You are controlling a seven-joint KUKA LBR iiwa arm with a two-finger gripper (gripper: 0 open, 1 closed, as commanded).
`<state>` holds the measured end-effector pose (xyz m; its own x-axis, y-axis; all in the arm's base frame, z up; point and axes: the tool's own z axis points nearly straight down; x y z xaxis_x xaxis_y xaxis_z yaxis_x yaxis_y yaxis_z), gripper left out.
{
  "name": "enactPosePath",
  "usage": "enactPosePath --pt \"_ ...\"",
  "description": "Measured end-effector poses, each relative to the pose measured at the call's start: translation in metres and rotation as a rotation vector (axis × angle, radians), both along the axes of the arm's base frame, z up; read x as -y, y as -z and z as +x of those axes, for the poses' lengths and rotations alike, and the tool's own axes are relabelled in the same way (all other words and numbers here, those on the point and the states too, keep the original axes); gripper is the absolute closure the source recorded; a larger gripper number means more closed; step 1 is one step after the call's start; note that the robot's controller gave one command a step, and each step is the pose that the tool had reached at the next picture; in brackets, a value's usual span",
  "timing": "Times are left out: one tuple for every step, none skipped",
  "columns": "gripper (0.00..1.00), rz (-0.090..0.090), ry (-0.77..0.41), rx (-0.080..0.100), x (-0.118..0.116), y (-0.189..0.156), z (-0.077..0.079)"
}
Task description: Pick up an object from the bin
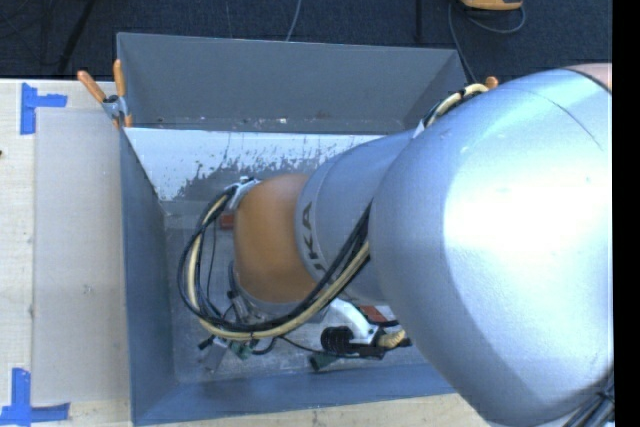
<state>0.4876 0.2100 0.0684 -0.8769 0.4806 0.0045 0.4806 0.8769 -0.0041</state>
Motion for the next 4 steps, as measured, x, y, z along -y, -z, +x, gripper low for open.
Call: enactPosePath --pt "0.00 0.000 0.003 0.002 0.001 0.001 -0.001" --pt "1.00 0.001 0.005 0.003 0.001 0.000 0.000" --pt "1.00 0.002 0.008 0.005 0.002 -0.018 0.000" --pt "1.00 0.001 0.010 0.004 0.002 -0.020 0.000"
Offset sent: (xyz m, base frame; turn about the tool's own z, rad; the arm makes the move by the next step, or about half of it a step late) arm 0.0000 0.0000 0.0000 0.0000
